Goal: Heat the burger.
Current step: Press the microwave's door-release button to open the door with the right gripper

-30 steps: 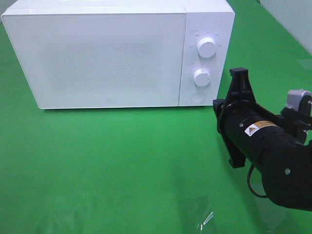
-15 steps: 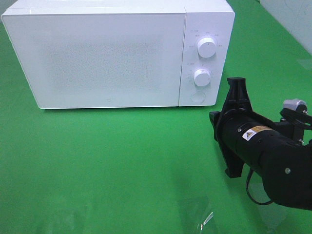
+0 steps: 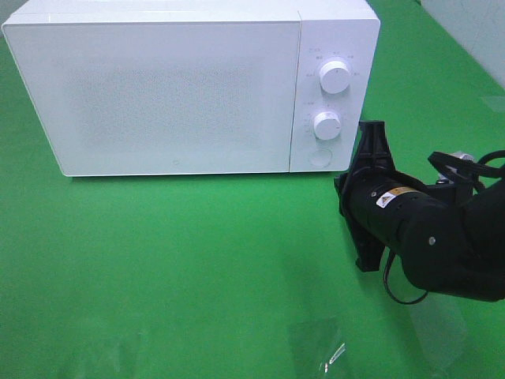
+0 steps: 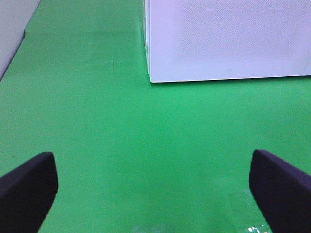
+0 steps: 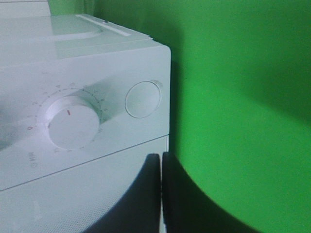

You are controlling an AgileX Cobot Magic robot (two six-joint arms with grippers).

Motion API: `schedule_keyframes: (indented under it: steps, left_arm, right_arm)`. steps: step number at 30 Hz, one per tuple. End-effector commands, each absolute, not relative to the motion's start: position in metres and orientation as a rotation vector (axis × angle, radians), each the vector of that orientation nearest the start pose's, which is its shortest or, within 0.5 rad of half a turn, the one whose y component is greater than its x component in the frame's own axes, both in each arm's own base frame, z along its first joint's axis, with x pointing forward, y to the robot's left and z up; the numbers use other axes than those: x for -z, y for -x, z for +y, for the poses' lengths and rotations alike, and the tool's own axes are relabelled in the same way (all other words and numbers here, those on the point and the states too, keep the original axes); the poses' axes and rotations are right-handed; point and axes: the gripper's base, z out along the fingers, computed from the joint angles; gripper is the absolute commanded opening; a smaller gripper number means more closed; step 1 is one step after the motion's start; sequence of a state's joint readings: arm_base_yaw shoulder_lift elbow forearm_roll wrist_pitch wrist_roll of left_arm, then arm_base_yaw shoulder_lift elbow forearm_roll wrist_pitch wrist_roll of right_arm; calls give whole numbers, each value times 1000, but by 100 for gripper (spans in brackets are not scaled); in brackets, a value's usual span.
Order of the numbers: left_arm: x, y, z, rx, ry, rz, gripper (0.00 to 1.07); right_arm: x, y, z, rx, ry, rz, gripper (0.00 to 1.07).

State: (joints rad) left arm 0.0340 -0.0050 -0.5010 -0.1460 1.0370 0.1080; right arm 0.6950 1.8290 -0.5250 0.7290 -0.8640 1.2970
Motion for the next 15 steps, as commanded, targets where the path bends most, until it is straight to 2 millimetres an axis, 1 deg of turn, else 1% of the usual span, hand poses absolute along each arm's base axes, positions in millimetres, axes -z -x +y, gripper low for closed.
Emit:
schedule_keyframes:
  steps: [1, 2, 3, 6, 7, 8, 9, 10, 12, 15]
  left_arm:
    - [-280, 7, -12, 85, -78, 1980, 100]
    - [-280, 7, -12, 85, -78, 1980, 100]
    - [-280, 7, -12, 85, -78, 1980, 100]
    - [-280, 7, -12, 85, -78, 1980, 100]
    - [-280, 7, -12, 85, -78, 1980, 100]
    - [-280, 7, -12, 85, -78, 1980, 100]
    - [-280, 7, -12, 85, -78, 1980, 100]
    - [-280, 7, -12, 85, -78, 1980, 100]
    - [-280, 7, -12, 85, -78, 1980, 100]
    - [-280, 7, -12, 85, -78, 1980, 100]
  right_arm:
    - [-116, -265, 151, -1043, -1425, 1624, 0]
    - [-116, -265, 151, -1043, -1425, 1624, 0]
    - [-113, -272, 151, -1046, -1439, 1629, 0]
    - [-112, -276, 151, -1045, -1439, 1636, 0]
    - [-111, -282, 153, -1046, -1435, 1651, 0]
    - [-111, -282, 153, -1046, -1435, 1651, 0]
    - [-109, -288, 154, -1048, -1427, 1653, 0]
    - [-109, -288, 154, -1048, -1427, 1653, 0]
    - [-104, -298, 155, -1043, -1435, 1639, 0]
    - [-101, -303, 154, -1034, -1446, 1636, 0]
